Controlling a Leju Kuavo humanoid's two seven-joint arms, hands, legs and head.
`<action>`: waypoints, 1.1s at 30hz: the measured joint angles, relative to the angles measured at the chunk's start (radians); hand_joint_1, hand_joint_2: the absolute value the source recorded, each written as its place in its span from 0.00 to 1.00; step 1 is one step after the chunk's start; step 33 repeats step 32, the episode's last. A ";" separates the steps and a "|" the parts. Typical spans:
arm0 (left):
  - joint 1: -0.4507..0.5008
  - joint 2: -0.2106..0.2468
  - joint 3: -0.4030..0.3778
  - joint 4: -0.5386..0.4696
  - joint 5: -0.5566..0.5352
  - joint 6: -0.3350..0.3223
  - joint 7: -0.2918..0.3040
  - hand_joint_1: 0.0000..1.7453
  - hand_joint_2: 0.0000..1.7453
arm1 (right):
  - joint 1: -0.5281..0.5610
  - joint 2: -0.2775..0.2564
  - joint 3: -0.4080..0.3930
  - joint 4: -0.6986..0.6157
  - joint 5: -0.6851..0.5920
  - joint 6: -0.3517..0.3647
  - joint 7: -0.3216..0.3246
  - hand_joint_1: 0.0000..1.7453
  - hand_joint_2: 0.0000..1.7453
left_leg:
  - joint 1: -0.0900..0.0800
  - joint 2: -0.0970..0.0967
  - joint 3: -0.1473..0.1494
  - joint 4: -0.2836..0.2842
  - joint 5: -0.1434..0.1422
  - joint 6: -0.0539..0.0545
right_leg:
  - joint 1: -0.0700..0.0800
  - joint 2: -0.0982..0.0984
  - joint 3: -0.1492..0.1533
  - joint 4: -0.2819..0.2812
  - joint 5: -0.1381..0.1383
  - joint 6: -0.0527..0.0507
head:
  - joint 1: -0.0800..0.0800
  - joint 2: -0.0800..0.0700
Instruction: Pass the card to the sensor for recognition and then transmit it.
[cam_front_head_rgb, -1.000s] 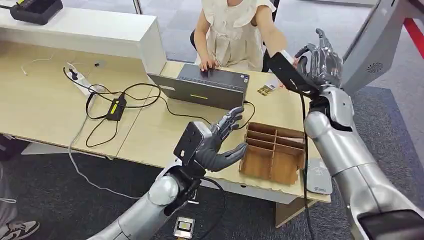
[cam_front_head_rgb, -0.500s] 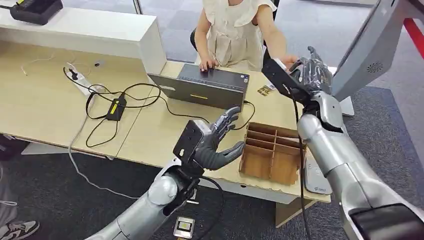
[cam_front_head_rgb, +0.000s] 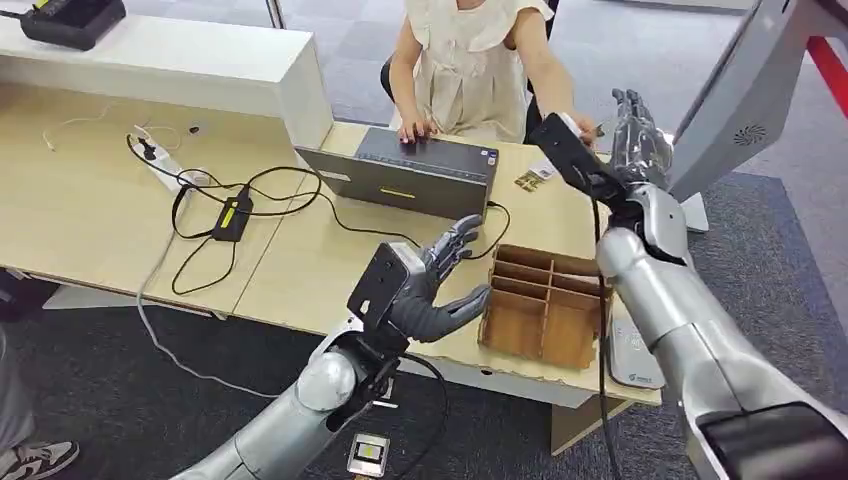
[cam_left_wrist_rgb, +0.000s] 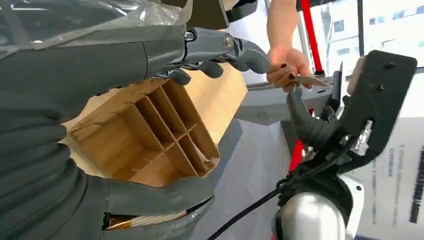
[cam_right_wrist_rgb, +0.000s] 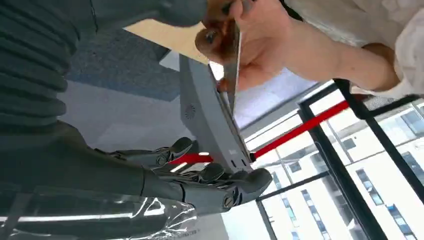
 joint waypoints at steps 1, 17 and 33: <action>0.000 0.000 0.000 0.000 -0.001 0.003 0.000 0.00 1.00 | -0.005 0.000 -0.003 0.000 -0.026 -0.022 -0.023 0.00 1.00 | 0.000 0.000 0.000 0.000 0.000 0.000 | 0.000 0.000 0.000 0.000 0.000 0.000 | 0.000 0.000; 0.057 0.020 0.033 -0.034 -0.066 0.157 -0.002 0.00 1.00 | 0.226 -0.047 -0.079 -0.399 -0.608 -0.134 -0.211 0.00 1.00 | 0.000 0.000 0.001 0.000 0.000 0.000 | 0.000 0.000 0.001 0.000 0.000 0.000 | 0.000 0.000; 0.118 0.076 0.112 -0.147 -0.107 0.186 0.019 0.00 1.00 | 0.707 -0.191 -0.187 -1.108 -0.962 -0.101 -0.169 0.00 1.00 | 0.000 0.000 0.001 0.000 -0.001 0.000 | 0.000 0.000 0.001 -0.001 -0.001 0.000 | 0.000 0.000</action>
